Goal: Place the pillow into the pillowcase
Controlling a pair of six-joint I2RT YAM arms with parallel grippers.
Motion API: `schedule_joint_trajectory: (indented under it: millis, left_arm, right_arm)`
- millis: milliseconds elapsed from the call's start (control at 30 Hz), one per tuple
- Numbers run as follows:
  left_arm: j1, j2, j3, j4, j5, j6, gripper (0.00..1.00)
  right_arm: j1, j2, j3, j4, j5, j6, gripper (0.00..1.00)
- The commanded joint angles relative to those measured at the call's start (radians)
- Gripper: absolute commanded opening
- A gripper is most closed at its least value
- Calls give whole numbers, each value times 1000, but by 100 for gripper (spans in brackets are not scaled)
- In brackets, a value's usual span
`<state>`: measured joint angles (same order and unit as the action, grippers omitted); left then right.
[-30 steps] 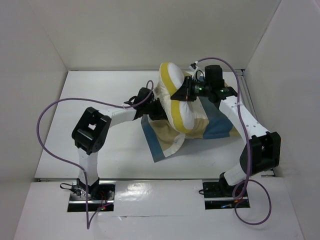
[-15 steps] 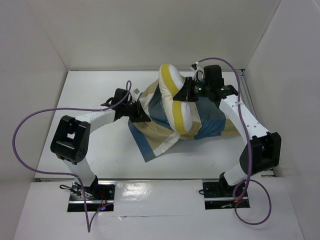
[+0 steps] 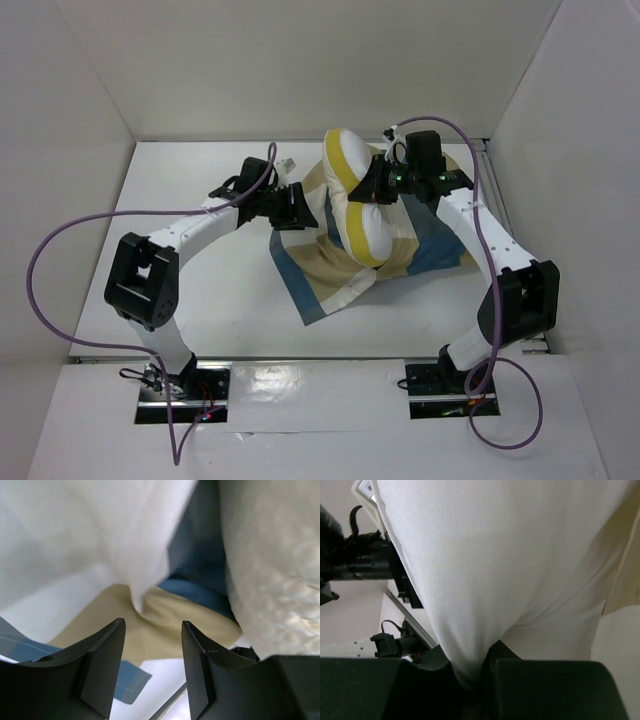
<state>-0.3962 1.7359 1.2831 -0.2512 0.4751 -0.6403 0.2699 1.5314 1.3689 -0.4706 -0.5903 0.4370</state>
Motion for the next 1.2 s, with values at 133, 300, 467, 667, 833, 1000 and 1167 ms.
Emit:
schedule_joint_trajectory:
  millis: [133,300,467,667,833,1000,1167]
  left_arm:
    - [-76,16,30,12,-44,-119,58]
    - [-128,37,19,61,-119,-278,53]
    - [-138,106,-44,196,-151,-374,56]
    - [-159,188,2,254,-200,-427,75]
    - [-159,212,-8,358,-220,-449,75]
    - [-179,231,11,386,-184,-449,69]
    - [-202,266,97,317,-208,-426,75]
  right_arm:
    - [11,-5,53,53,-22,29,0]
    - [20,4,62,63,-22,39,0]
    - [29,4,71,63,-31,39,0]
    - [29,4,71,63,-40,39,0]
    - [38,4,71,63,-40,39,0]
    - [38,13,71,53,-59,39,0]
    - [49,13,62,72,-68,39,0]
